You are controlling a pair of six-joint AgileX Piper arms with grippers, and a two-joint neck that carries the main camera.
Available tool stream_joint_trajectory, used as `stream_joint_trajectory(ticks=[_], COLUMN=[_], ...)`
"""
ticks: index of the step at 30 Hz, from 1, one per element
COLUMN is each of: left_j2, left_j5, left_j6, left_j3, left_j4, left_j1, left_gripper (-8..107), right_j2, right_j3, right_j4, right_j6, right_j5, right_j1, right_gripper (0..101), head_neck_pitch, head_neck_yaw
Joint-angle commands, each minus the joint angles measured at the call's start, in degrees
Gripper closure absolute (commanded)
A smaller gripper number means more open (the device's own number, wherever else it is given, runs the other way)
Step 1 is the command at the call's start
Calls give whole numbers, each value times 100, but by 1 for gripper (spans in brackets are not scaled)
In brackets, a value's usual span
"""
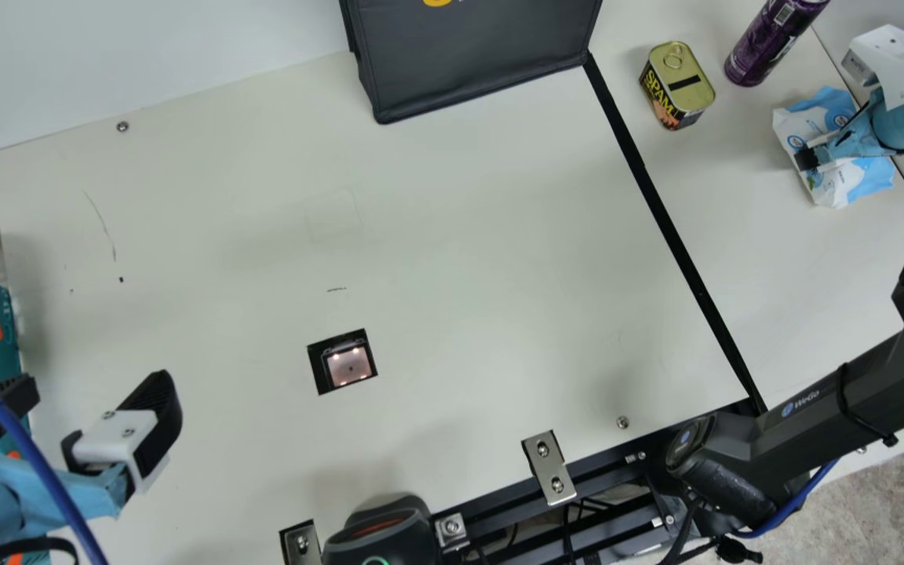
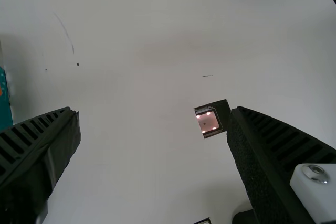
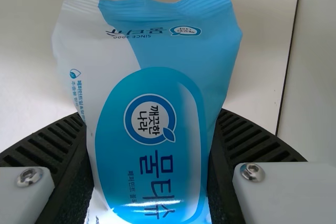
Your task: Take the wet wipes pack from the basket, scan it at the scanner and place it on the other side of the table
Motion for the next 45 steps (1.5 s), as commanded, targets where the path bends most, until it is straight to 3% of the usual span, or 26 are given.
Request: stream_joint_trajectory(ticks=[1, 6, 20, 34, 45], left_j2=[0, 0, 0, 0, 0], left_j5=[0, 0, 0, 0, 0], left_j6=[0, 0, 0, 0, 0], left_j3=[0, 0, 0, 0, 0], left_j4=[0, 0, 0, 0, 0], left_j1=[0, 0, 0, 0, 0], left_gripper=[9, 9, 9, 9, 9], right_j2=[27, 99, 63, -491, -1378], right_j3=[-28, -76, 17, 539, 1226], right_j4=[3, 14, -105, -662, -1373], right_j6=[21, 98, 546, 1131, 1941], right_j5=[35, 54, -70, -630, -1099], right_j1=[26, 119, 375, 650, 982], right_gripper=[101, 101, 55, 8, 6], head_neck_pitch=[-166, -166, -166, -166, -166], head_neck_yaw=[-13, -13, -13, -13, -13])
